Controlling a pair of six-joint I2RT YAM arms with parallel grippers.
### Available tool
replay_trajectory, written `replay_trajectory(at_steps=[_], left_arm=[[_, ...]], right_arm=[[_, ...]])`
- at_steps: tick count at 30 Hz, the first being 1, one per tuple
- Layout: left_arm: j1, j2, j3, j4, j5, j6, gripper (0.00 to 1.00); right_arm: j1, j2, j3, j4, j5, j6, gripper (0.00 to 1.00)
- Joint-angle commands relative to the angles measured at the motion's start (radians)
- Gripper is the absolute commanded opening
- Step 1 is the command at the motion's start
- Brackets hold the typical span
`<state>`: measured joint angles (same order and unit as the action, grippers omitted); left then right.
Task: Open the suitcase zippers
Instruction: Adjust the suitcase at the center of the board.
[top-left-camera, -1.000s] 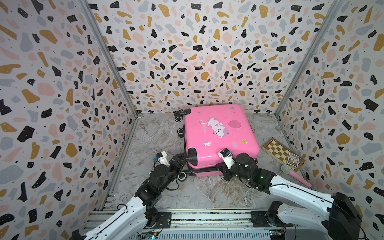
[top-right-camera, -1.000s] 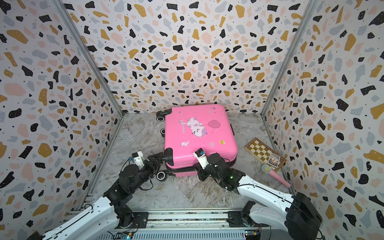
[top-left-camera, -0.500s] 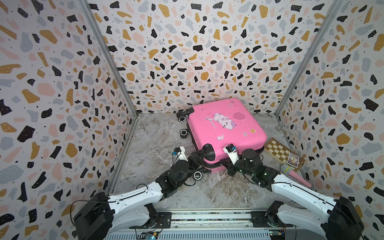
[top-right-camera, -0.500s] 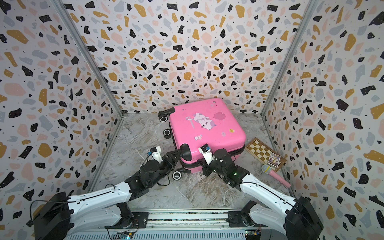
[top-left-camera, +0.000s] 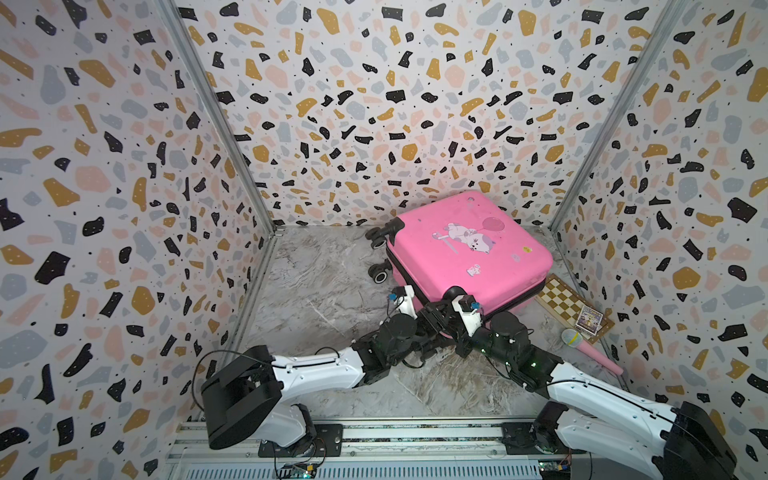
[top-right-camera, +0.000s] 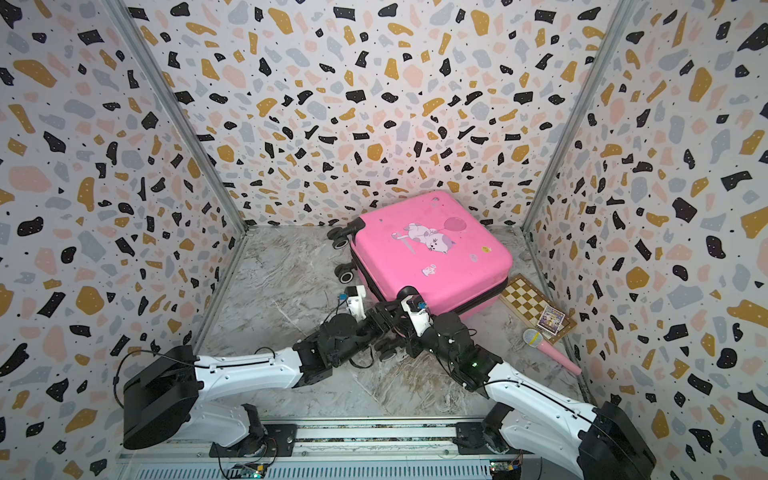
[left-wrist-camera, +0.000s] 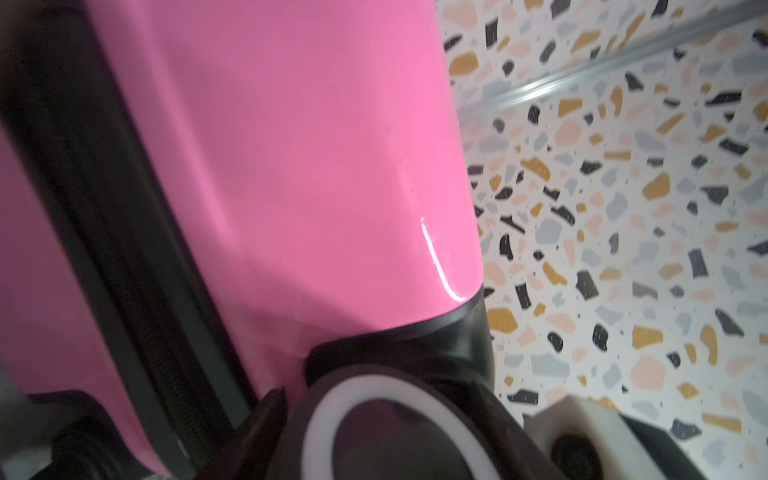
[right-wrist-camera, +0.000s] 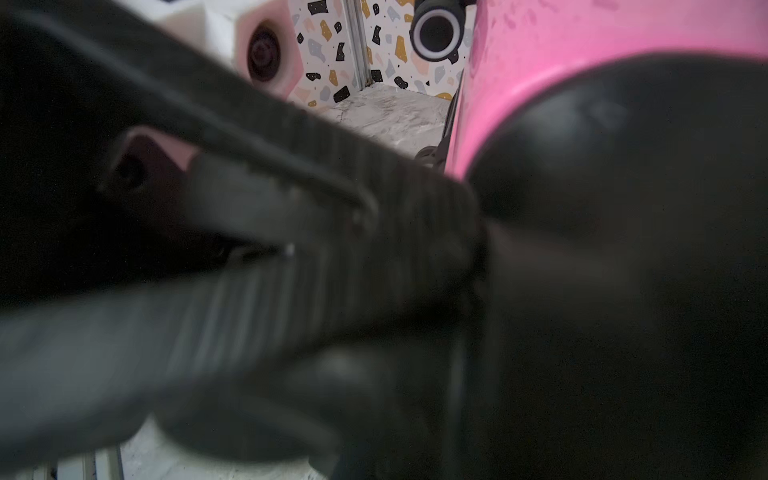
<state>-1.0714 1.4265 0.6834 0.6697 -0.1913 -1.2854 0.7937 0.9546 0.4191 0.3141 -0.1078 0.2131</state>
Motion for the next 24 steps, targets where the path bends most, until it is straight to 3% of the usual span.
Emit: replay_trajectory(at_steps=[1,4,7,9,14,17,19,24], left_arm=[[-0.058,0.037,-0.018,-0.129,0.212,0.120,0.61],[-0.055,-0.016,-0.062,-0.168,0.182,0.129,0.82],[-0.034,-0.111,-0.092,-0.275,0.151,0.160,0.95],[-0.006,-0.181,-0.111,-0.342,0.145,0.188,1.00],[0.116,-0.396,-0.125,-0.569,0.177,0.267,0.99],[0.252,-0.497,-0.096,-0.702,0.249,0.333,0.99],[0.397,-0.525,-0.070,-0.747,0.354,0.368,0.99],[0.689,-0.452,0.060,-0.765,0.599,0.434,0.99]], right_arm=[[0.024,-0.008,-0.018,0.077,0.019,0.031,0.00],[0.024,-0.054,-0.048,0.041,0.055,0.040,0.00],[0.023,-0.101,-0.079,0.015,0.080,0.050,0.00],[0.021,-0.116,-0.091,0.004,0.092,0.053,0.00],[0.016,-0.113,-0.088,-0.011,0.094,0.057,0.00],[0.016,-0.122,-0.088,-0.015,0.093,0.059,0.00],[0.015,-0.129,-0.088,-0.019,0.092,0.060,0.00],[0.015,-0.133,-0.079,-0.034,0.088,0.057,0.00]])
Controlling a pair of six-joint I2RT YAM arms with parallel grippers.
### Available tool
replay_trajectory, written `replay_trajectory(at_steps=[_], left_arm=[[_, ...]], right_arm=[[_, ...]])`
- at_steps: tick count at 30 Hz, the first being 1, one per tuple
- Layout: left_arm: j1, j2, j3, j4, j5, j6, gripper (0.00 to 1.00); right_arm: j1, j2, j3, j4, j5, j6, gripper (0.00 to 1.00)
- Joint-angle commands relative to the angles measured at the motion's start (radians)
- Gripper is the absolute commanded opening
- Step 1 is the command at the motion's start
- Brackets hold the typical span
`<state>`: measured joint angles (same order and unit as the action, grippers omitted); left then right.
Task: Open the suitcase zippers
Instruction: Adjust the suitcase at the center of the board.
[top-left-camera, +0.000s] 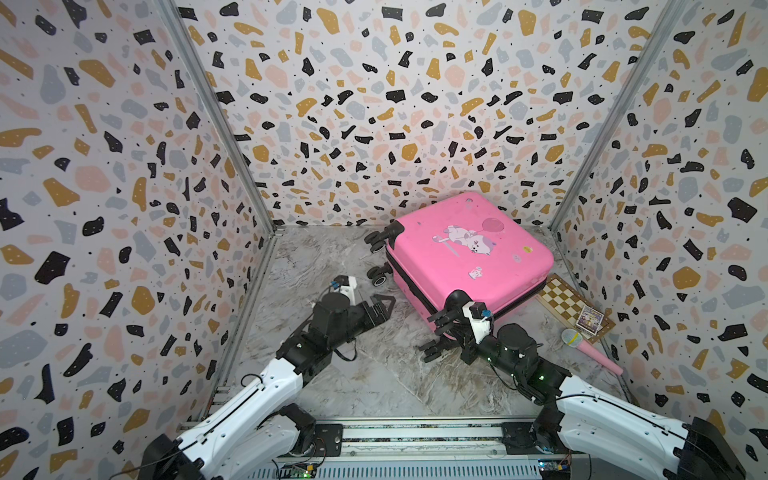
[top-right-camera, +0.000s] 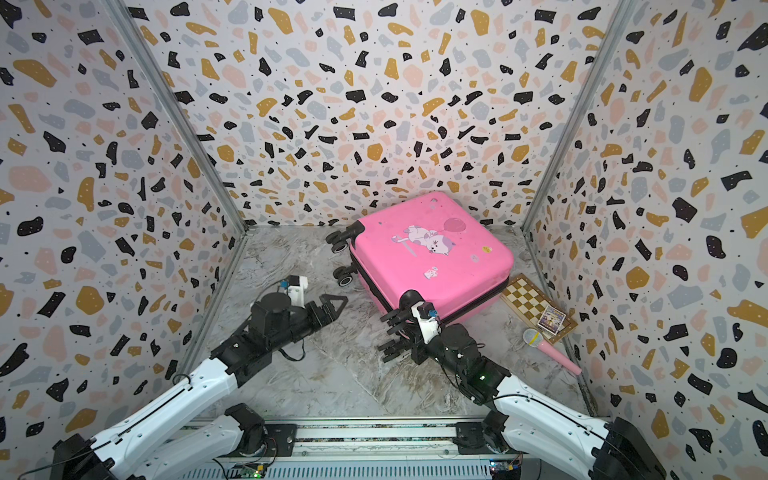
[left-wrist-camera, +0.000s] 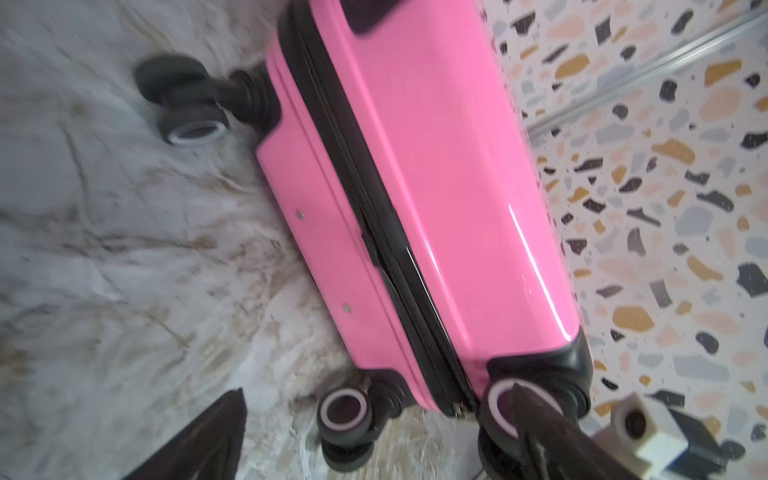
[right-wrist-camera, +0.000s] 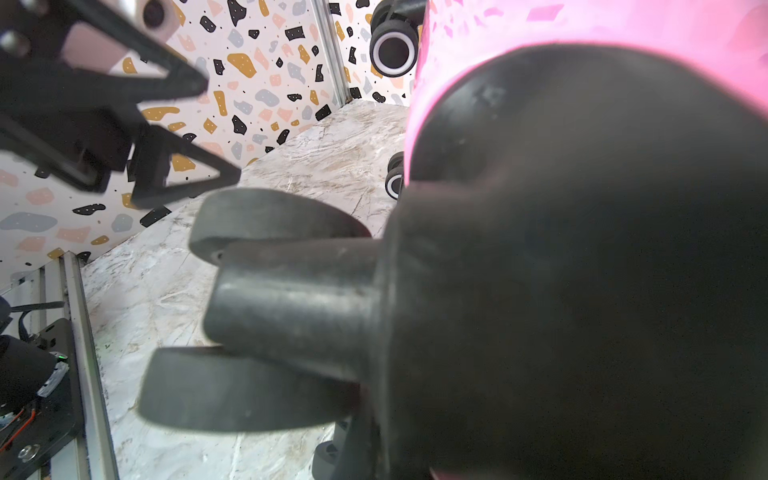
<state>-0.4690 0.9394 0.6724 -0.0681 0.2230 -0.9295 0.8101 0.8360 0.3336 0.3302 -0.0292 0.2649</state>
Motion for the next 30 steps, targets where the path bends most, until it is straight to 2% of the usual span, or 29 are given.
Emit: replay_trajectory(at_steps=[1,6,9,15,26,30], left_arm=[[0.129,0.076,0.100,-0.005,0.233,0.069,0.99],[0.272,0.297,0.204,0.188,0.410,-0.062,0.99],[0.309,0.424,0.269,0.329,0.462,-0.159,0.99],[0.316,0.618,0.430,0.340,0.447,-0.180,0.99],[0.316,0.884,0.604,0.418,0.454,-0.276,1.00],[0.310,0.957,0.652,0.493,0.467,-0.339,0.93]], right_arm=[[-0.002,-0.012,0.010,-0.052,0.008,0.004,0.00],[-0.001,-0.005,0.022,-0.055,0.001,-0.002,0.00],[-0.002,-0.001,0.026,-0.051,-0.004,-0.001,0.00],[0.000,0.011,0.036,-0.050,-0.017,0.001,0.00],[0.009,0.003,0.043,-0.062,-0.026,0.013,0.00],[0.011,0.009,0.049,-0.066,-0.027,0.012,0.00]])
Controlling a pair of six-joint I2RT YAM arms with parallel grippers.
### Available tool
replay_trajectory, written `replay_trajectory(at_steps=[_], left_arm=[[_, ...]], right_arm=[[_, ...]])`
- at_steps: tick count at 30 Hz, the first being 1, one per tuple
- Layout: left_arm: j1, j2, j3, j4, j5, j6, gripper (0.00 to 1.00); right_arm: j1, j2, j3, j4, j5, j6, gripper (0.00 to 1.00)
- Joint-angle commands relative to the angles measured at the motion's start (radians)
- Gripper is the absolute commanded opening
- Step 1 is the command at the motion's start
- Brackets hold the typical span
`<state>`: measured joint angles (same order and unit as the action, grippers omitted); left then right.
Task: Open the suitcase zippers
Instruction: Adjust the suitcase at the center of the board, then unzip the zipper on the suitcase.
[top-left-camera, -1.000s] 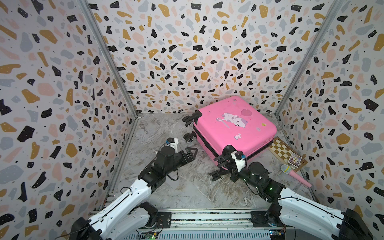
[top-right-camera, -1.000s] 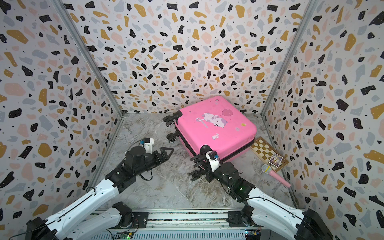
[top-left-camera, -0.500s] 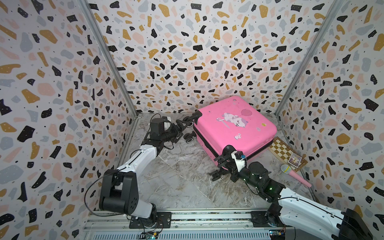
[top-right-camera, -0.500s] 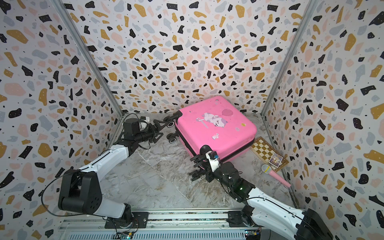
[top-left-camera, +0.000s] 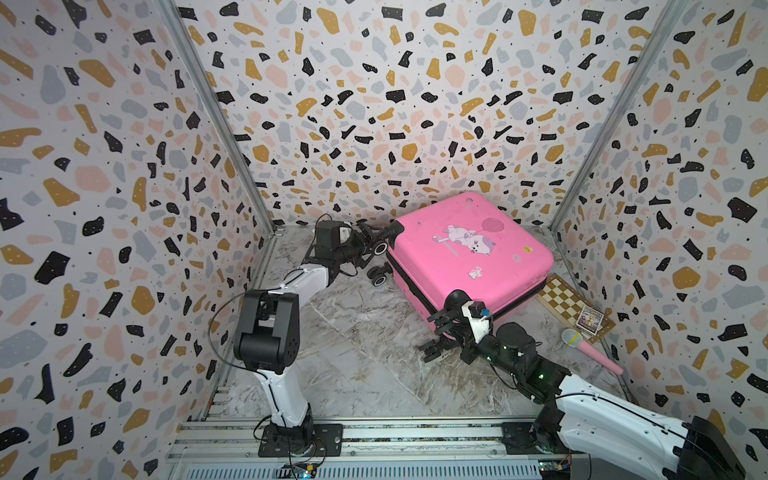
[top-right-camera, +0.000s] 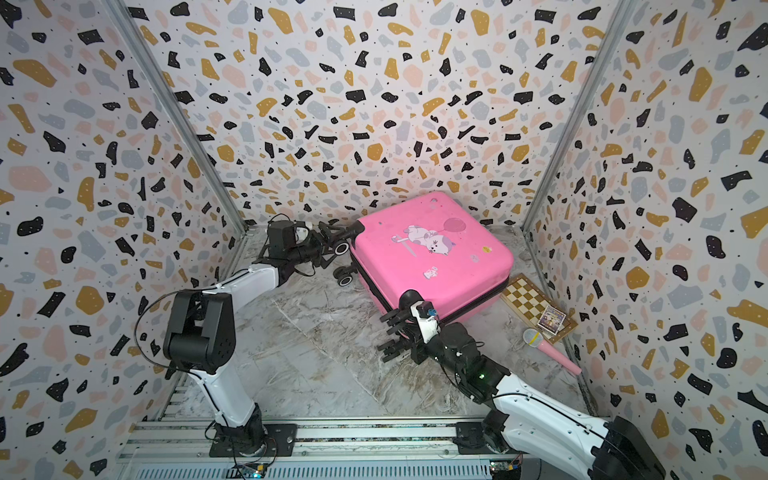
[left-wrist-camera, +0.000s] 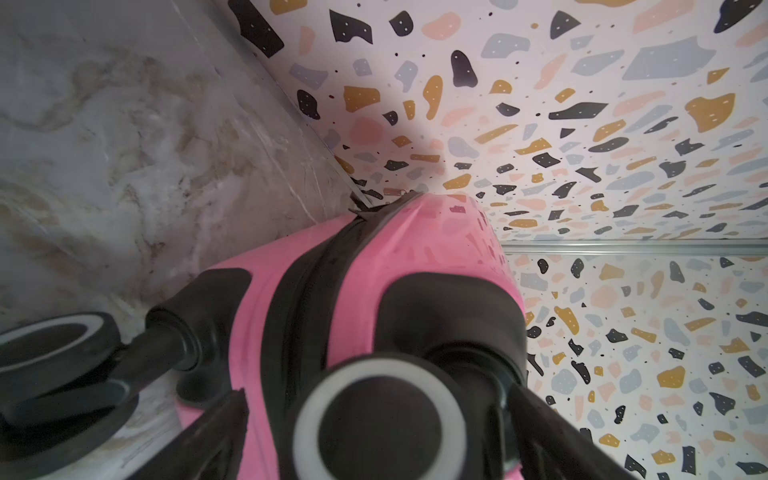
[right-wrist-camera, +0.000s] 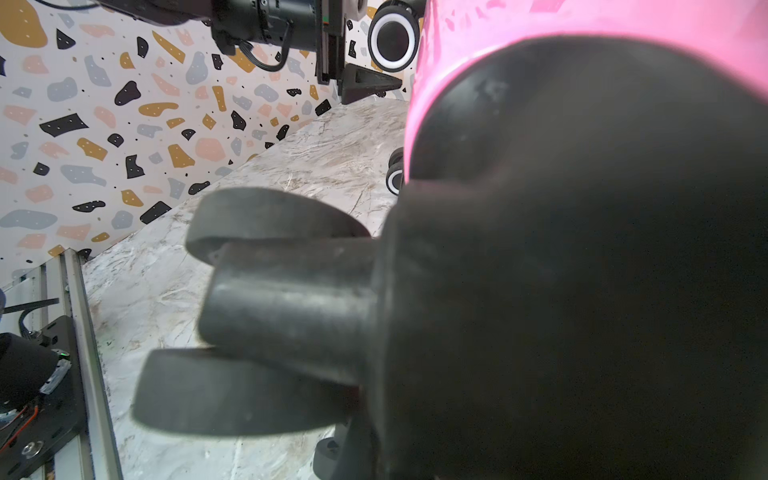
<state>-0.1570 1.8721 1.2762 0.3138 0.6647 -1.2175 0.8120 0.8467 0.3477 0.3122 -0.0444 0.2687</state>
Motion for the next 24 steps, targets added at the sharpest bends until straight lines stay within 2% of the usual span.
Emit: replay_trajectory(at_steps=[1,4,6,10,16,24], left_arm=[[-0.005,0.040,0.056,0.132,0.031,-0.069,0.90],[-0.012,0.072,0.064,0.201,0.037,-0.119,0.79],[-0.012,0.077,0.051,0.233,0.032,-0.132,0.63],[0.002,0.058,0.010,0.272,0.021,-0.137,0.44],[0.064,-0.037,-0.118,0.315,0.012,-0.128,0.40],[0.143,-0.234,-0.356,0.367,0.013,-0.128,0.39]], right_arm=[[0.010,-0.001,0.036,-0.048,-0.011,0.007,0.00],[0.011,-0.001,0.036,-0.052,-0.005,0.006,0.00],[0.012,0.001,0.037,-0.056,0.001,0.004,0.00],[0.010,0.003,0.047,-0.069,0.013,-0.003,0.00],[-0.019,0.019,0.090,-0.103,0.024,-0.029,0.00],[-0.175,0.121,0.188,-0.095,-0.092,-0.094,0.00]])
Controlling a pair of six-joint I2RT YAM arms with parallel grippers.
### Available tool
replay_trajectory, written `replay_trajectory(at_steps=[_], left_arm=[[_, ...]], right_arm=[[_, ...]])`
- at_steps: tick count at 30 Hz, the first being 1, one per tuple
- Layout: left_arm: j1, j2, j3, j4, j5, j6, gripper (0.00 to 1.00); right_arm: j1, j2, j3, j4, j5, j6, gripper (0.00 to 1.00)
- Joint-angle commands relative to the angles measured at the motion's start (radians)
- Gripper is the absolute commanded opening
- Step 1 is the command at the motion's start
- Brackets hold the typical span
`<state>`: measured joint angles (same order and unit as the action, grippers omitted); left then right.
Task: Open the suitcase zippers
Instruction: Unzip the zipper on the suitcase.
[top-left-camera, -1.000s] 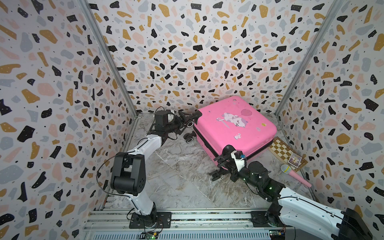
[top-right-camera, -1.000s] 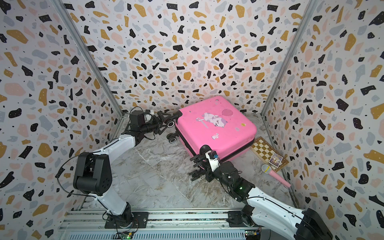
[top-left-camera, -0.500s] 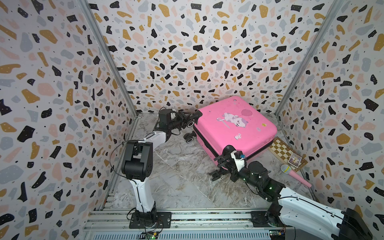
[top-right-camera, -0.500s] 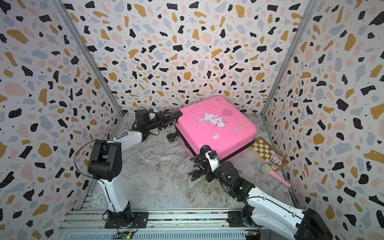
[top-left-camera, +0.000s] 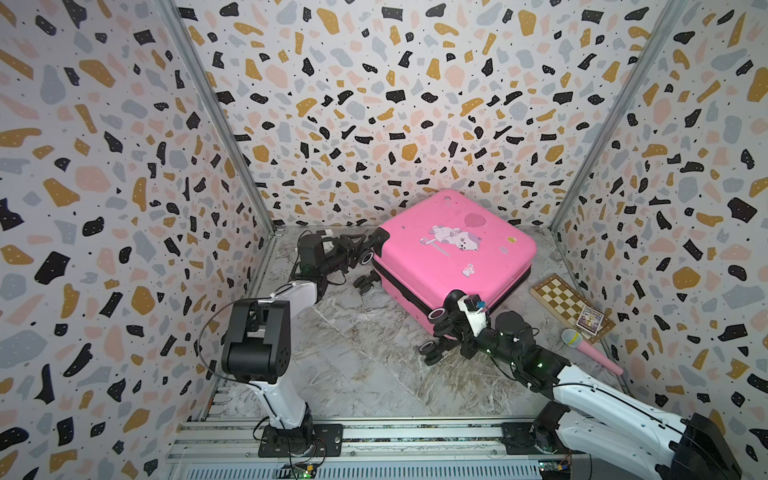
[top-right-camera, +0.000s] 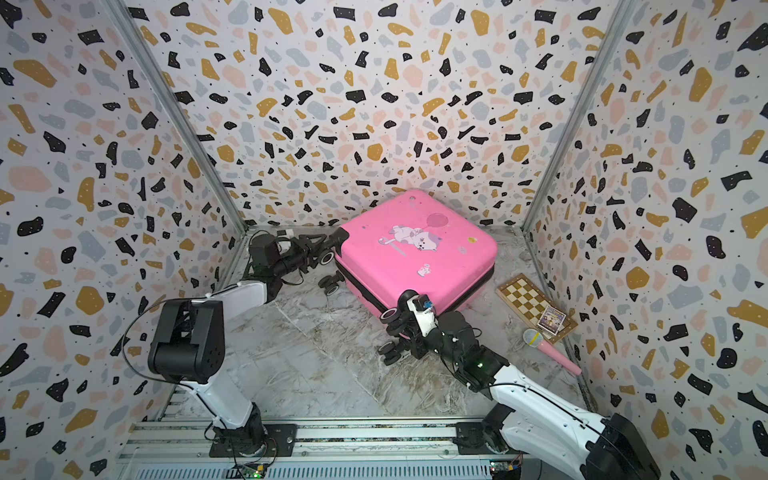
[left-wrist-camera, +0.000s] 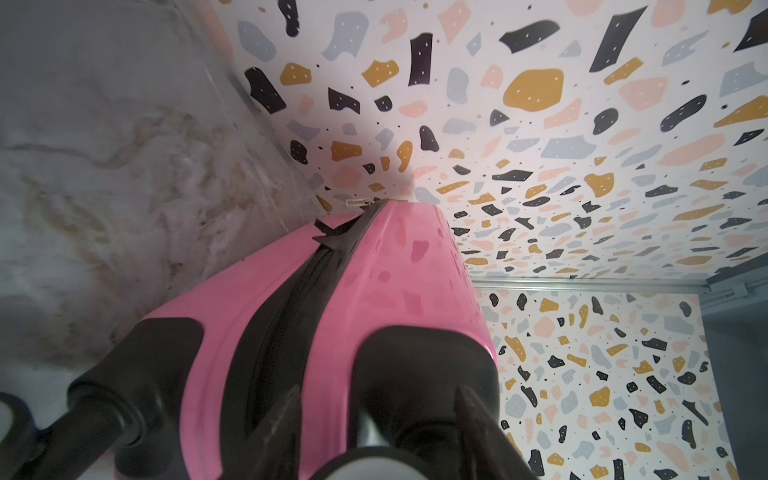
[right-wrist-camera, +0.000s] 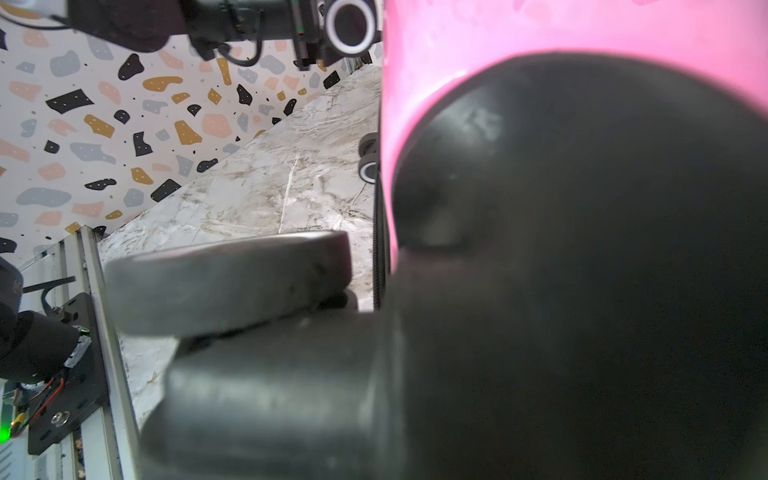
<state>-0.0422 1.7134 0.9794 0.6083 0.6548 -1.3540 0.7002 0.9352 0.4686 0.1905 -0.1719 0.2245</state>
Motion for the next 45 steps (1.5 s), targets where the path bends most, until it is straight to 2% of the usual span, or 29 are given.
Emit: replay_trajectory(at_steps=[1,7,11,16,19,23,28,45], left_arm=[[0.030,-0.108,-0.091,0.074,0.024,0.012,0.39],[0.024,-0.297,-0.281,0.067,0.020,0.026,0.38],[-0.010,-0.449,-0.379,-0.015,0.015,0.068,0.38],[-0.084,-0.632,-0.439,-0.205,-0.042,0.152,0.38],[-0.115,-0.698,-0.457,-0.261,-0.078,0.167,0.38],[-0.147,-0.709,-0.455,-0.276,-0.093,0.171,0.37],[-0.193,-0.695,-0.457,-0.258,-0.123,0.160,0.37],[-0.371,-0.715,-0.464,-0.270,-0.234,0.156,0.36]], right_arm=[[-0.082,0.057,0.083,0.033,0.018,-0.058,0.00],[-0.190,0.201,0.153,0.090,-0.077,-0.081,0.00],[-0.231,0.255,0.171,0.115,-0.124,-0.088,0.00],[-0.233,0.212,0.119,0.154,-0.136,-0.073,0.00],[-0.224,0.153,0.048,0.206,-0.137,-0.048,0.00],[-0.153,0.080,-0.046,0.286,-0.098,-0.045,0.00],[-0.047,0.053,-0.084,0.349,-0.033,-0.089,0.00],[0.149,0.236,0.067,0.331,0.037,-0.153,0.00]])
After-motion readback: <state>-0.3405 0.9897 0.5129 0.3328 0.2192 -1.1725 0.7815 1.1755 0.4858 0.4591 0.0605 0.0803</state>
